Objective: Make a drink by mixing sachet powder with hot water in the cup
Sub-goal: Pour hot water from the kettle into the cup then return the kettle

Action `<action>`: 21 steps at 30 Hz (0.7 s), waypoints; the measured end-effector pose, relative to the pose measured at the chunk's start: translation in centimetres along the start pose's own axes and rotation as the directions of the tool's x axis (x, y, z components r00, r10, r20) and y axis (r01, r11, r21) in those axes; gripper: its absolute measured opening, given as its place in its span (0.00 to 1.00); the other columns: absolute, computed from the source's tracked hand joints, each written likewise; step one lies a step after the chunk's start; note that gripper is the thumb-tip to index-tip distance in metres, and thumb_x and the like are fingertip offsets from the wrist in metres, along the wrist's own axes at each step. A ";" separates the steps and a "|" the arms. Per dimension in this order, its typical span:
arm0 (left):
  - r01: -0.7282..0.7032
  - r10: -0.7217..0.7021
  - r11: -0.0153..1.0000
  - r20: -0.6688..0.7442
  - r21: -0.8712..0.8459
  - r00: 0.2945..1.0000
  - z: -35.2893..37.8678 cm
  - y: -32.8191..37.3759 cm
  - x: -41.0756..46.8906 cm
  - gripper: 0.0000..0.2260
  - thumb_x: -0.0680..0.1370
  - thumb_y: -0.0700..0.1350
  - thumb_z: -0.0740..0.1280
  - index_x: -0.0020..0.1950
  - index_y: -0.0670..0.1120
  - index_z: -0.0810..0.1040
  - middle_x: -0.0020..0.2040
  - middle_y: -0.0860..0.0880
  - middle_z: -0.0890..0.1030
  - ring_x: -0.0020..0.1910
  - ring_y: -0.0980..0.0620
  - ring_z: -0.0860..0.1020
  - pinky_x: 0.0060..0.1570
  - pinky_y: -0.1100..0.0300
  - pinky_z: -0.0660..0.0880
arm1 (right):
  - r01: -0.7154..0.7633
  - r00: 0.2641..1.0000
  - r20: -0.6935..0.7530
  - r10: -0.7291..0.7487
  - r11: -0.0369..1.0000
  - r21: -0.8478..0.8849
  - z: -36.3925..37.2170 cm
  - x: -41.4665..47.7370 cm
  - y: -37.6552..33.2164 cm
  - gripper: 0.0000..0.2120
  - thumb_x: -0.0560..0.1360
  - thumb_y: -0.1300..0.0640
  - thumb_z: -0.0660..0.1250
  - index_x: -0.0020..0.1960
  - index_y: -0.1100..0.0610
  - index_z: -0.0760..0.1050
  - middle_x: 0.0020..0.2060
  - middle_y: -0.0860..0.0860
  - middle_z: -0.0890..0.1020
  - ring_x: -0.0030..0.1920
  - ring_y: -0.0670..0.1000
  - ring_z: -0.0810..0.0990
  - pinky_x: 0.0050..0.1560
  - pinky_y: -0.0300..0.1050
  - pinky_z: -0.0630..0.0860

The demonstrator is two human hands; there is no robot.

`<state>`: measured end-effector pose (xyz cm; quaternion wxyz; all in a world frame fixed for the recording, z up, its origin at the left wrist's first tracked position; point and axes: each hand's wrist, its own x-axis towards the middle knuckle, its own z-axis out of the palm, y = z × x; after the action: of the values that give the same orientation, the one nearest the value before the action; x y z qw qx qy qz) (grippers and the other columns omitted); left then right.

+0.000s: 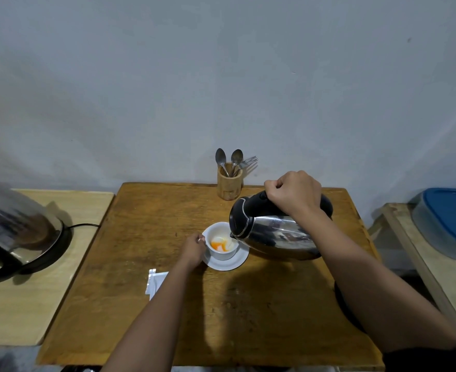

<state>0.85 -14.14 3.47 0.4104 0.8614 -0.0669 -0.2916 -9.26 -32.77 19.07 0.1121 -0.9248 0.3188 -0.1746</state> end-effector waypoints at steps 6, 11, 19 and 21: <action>0.001 -0.001 1.000 0.012 -0.014 1.000 0.0 0.0 -0.1 0.13 0.81 0.43 0.55 0.59 0.39 0.74 0.59 0.37 0.77 0.51 0.45 0.73 0.48 0.56 0.68 | -0.003 1.000 -0.002 0.003 1.000 -0.001 0.1 -0.3 -0.1 0.19 0.72 0.50 0.61 0.28 0.60 0.76 0.21 0.50 0.70 0.25 0.49 0.68 0.29 0.38 0.65; -0.005 0.005 1.000 0.014 -0.019 1.000 0.0 0.0 -0.1 0.13 0.81 0.43 0.55 0.60 0.39 0.74 0.59 0.38 0.77 0.53 0.44 0.74 0.52 0.53 0.71 | 0.009 1.000 0.007 -0.009 1.000 -0.009 0.3 -0.5 -0.3 0.19 0.72 0.50 0.61 0.26 0.59 0.73 0.20 0.49 0.68 0.24 0.48 0.66 0.27 0.37 0.62; -0.010 0.010 1.000 0.005 -0.014 1.000 -0.1 0.0 -0.1 0.14 0.81 0.42 0.55 0.60 0.37 0.73 0.59 0.36 0.77 0.57 0.39 0.75 0.56 0.49 0.73 | 0.014 1.000 -0.001 -0.014 1.000 -0.011 0.4 -0.3 -0.9 0.19 0.71 0.51 0.60 0.24 0.58 0.70 0.19 0.49 0.66 0.23 0.49 0.65 0.27 0.37 0.61; -0.008 0.008 1.000 0.009 -0.014 1.000 -0.1 -0.1 -0.1 0.14 0.80 0.43 0.55 0.60 0.37 0.73 0.59 0.36 0.77 0.58 0.38 0.75 0.53 0.51 0.72 | 0.020 1.000 0.002 -0.020 1.000 -0.008 0.4 -0.3 -1.1 0.19 0.71 0.51 0.60 0.24 0.58 0.69 0.19 0.49 0.66 0.23 0.49 0.64 0.26 0.37 0.60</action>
<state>0.80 -13.97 3.46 0.4174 0.8568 -0.0703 -0.2944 -8.67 -31.69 18.97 0.1069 -0.9287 0.3099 -0.1736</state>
